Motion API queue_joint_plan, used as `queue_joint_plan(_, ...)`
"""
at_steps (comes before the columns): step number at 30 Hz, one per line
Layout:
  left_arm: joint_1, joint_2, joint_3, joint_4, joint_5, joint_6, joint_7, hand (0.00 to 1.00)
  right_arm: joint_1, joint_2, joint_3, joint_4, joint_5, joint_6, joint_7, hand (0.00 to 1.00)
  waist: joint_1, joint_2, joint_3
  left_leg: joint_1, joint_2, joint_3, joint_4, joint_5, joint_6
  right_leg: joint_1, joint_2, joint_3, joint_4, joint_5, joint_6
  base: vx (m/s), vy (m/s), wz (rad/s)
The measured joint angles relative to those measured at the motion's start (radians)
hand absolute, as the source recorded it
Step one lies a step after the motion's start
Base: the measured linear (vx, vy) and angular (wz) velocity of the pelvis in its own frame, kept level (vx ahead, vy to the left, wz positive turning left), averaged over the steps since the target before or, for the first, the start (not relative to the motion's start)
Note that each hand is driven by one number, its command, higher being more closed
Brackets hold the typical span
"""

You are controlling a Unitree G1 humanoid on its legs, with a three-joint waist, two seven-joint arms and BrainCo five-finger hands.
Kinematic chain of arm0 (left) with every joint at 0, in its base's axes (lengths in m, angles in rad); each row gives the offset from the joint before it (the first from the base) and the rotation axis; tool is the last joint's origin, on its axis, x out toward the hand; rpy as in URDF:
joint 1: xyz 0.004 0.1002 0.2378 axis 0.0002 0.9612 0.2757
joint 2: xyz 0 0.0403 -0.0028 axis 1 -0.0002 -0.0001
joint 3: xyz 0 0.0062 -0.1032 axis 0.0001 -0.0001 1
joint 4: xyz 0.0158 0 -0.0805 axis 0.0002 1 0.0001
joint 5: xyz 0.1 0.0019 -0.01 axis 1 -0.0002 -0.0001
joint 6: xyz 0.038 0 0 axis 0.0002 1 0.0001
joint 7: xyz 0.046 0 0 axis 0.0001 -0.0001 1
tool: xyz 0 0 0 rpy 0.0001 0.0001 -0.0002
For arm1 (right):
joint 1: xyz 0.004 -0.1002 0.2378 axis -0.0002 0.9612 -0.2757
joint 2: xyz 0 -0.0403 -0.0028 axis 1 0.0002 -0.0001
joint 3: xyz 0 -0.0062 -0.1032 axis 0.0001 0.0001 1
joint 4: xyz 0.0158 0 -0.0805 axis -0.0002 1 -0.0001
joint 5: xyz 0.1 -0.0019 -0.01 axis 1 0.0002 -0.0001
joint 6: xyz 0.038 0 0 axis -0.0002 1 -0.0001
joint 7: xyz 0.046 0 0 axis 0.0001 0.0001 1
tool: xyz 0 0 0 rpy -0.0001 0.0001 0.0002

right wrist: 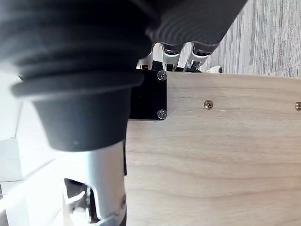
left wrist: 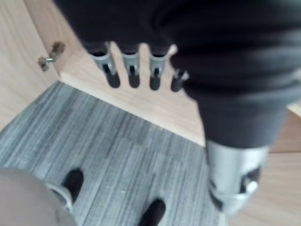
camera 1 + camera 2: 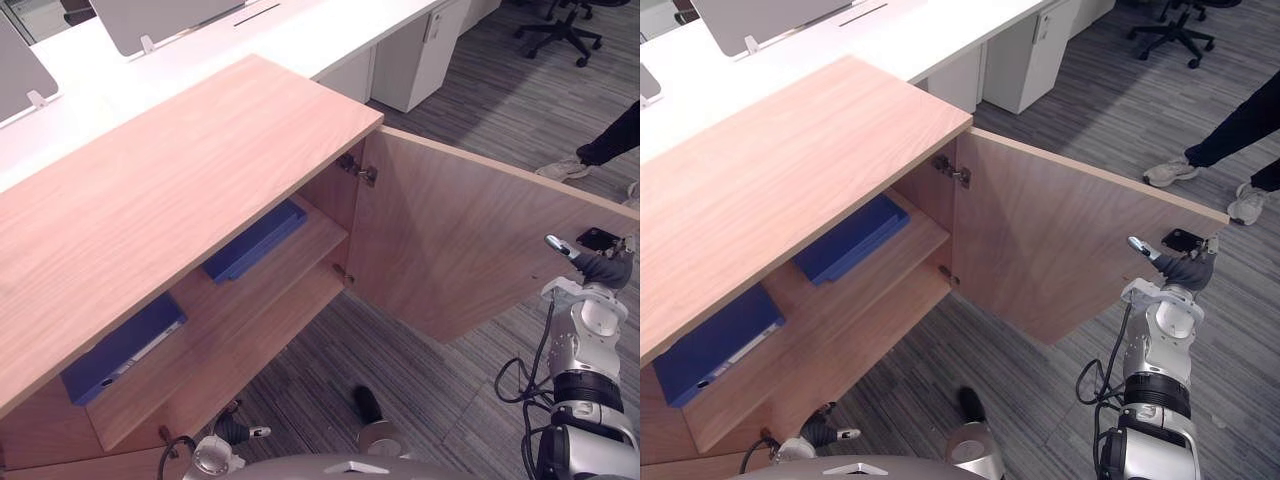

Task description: Walk over to the cabinet, pick up the folder, carry it to the office cabinet, place the folder inside the office cabinet, then close the office cabinet door

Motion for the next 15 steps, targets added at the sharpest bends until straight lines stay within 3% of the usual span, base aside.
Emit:
queue_joint_plan(4, -0.001, 0.000, 0.003, -0.005, 0.000, 0.000, 0.000, 0.00, 0.050, 0.057, -0.029, -0.099, -0.003, 0.001, -0.008, 0.00, -0.001, -0.003, 0.001, 0.002, -0.001, -0.007, -0.020, 0.016, -0.001, 0.000, 0.001, -0.015, 0.000, 0.002, 0.004, -0.05, -0.064, 0.04)
queue_joint_plan(11, -0.021, -0.006, 0.007, -0.008, 0.010, 0.001, 0.001, 0.00, 0.172, 0.243, -0.058, -0.347, -0.020, -0.004, -0.046, 0.00, -0.009, -0.011, -0.002, 0.008, 0.000, -0.008, -0.036, 0.034, -0.004, 0.000, 0.005, -0.018, 0.000, 0.011, 0.018, -0.06, -0.067, -0.01)
queue_joint_plan(15, -0.023, -0.008, 0.007, -0.006, 0.010, 0.004, 0.002, 0.00, 0.272, 0.372, -0.047, -0.474, -0.042, -0.007, -0.048, 0.00, -0.008, -0.035, -0.021, 0.015, 0.000, -0.008, -0.041, 0.042, -0.005, 0.000, 0.006, -0.018, -0.003, 0.013, 0.020, -0.10, -0.065, -0.01)
